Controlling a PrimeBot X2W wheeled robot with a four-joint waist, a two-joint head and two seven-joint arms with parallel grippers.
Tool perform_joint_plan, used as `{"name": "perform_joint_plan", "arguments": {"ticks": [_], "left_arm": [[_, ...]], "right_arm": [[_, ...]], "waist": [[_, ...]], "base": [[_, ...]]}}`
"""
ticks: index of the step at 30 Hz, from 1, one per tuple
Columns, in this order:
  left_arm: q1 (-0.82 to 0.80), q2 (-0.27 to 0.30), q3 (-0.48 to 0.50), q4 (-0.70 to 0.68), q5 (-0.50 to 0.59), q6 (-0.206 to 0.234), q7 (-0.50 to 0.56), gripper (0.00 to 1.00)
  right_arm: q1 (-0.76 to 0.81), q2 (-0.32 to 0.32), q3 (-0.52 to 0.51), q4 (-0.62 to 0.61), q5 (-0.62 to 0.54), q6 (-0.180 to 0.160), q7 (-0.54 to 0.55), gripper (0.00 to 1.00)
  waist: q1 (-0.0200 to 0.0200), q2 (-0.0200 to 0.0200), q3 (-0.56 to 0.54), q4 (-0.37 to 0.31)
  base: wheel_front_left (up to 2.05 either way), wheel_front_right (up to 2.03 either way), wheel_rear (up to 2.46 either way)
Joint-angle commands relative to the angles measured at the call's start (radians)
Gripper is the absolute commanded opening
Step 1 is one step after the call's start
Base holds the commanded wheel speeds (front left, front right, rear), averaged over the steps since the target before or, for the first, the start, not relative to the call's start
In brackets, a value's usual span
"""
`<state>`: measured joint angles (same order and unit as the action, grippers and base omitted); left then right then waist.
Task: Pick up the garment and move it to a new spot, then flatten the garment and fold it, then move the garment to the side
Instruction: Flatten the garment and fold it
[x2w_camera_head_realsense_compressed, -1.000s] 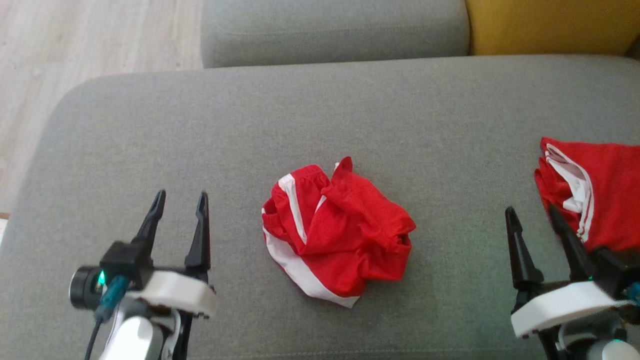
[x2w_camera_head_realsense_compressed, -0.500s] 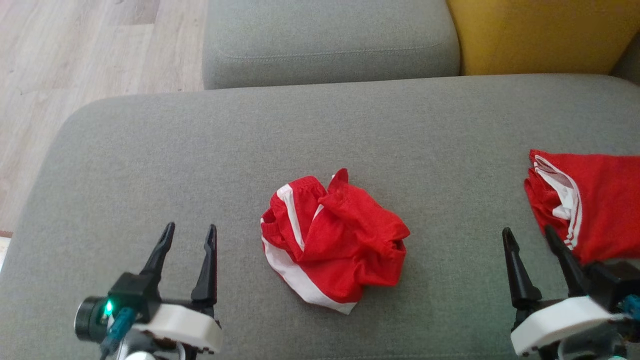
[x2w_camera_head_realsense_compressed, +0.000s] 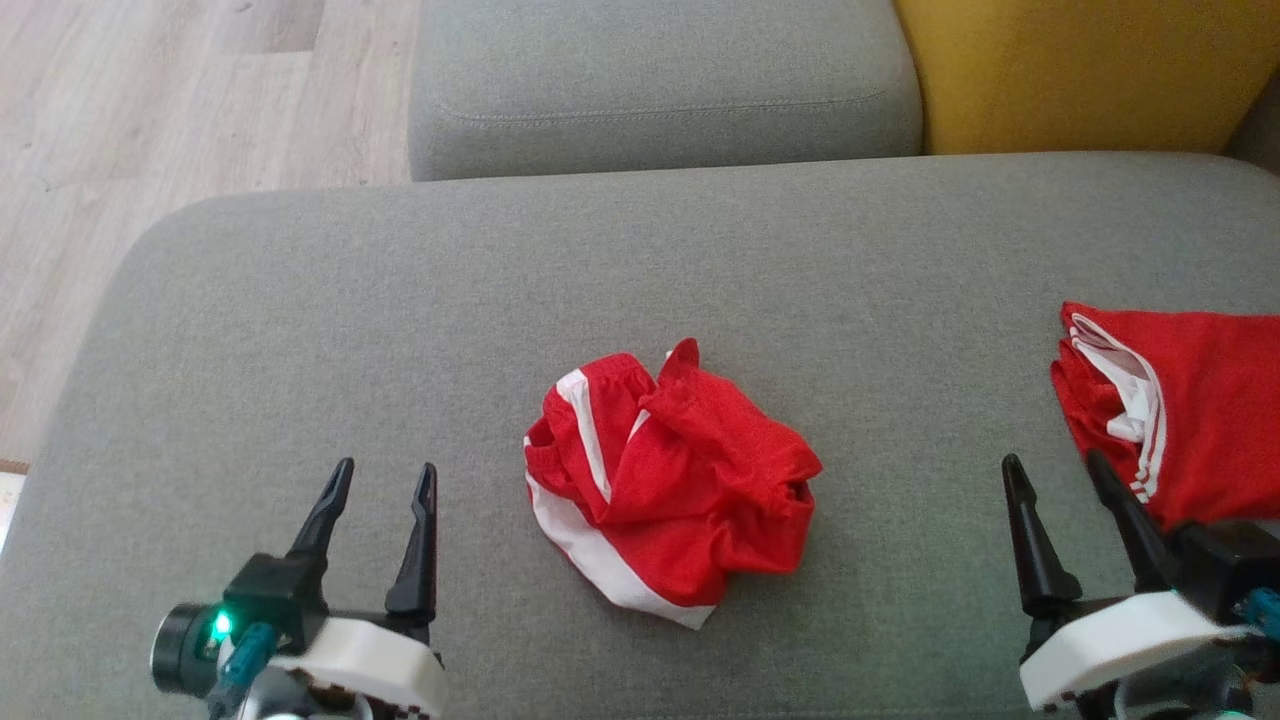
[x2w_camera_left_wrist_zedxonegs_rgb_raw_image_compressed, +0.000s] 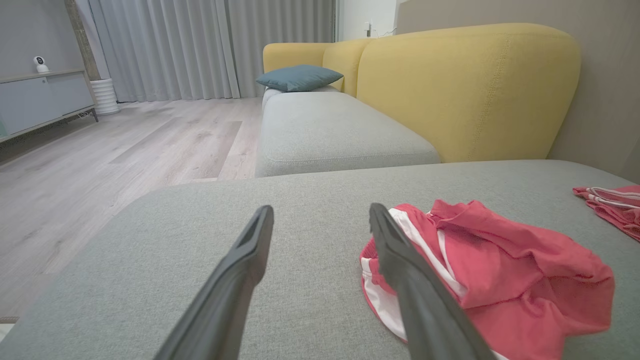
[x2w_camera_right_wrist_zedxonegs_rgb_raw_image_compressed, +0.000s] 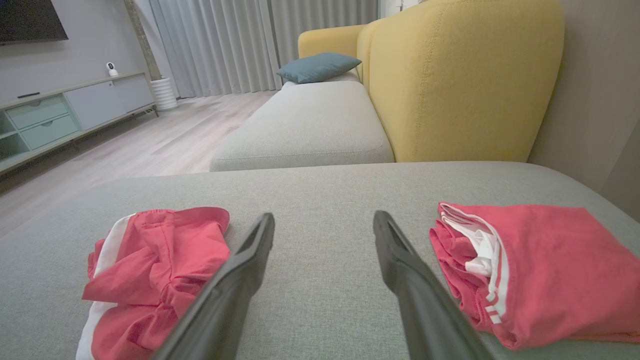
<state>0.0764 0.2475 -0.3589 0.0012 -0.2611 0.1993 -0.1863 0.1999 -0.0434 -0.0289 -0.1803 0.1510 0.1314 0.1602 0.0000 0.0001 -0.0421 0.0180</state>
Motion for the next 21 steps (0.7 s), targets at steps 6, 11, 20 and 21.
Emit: {"name": "perform_joint_plan", "arguments": {"ticks": [6, 11, 20, 21], "left_arm": [[-0.051, 0.02, 0.032, -0.037, 0.002, 0.009, -0.006, 1.0], [-0.062, 0.026, 0.028, -0.04, 0.01, 0.012, -0.008, 1.0], [-0.13, 0.01, -0.002, -0.043, 0.024, -0.004, -0.023, 1.0], [-0.13, 0.01, -0.002, -0.043, 0.024, -0.004, -0.023, 1.0]], "right_arm": [[-0.026, -0.007, 0.029, -0.038, 0.003, -0.001, 0.001, 1.0], [-0.039, -0.007, 0.052, -0.025, 0.007, -0.001, 0.012, 1.0], [-0.175, -0.011, 0.238, 0.097, 0.01, -0.001, 0.097, 1.0], [-0.175, -0.011, 0.238, 0.097, 0.01, -0.001, 0.097, 1.0]], "waist": [[0.0, -0.0001, 0.005, 0.002], [0.0, -0.0001, 0.015, 0.012], [0.0, -0.0001, 0.064, 0.088], [0.0, -0.0001, 0.064, 0.088]], "base": [[0.0, 0.0, 0.0], [0.0, 0.0, 0.0], [0.0, 0.0, 0.0], [0.0, 0.0, 0.0]]}}
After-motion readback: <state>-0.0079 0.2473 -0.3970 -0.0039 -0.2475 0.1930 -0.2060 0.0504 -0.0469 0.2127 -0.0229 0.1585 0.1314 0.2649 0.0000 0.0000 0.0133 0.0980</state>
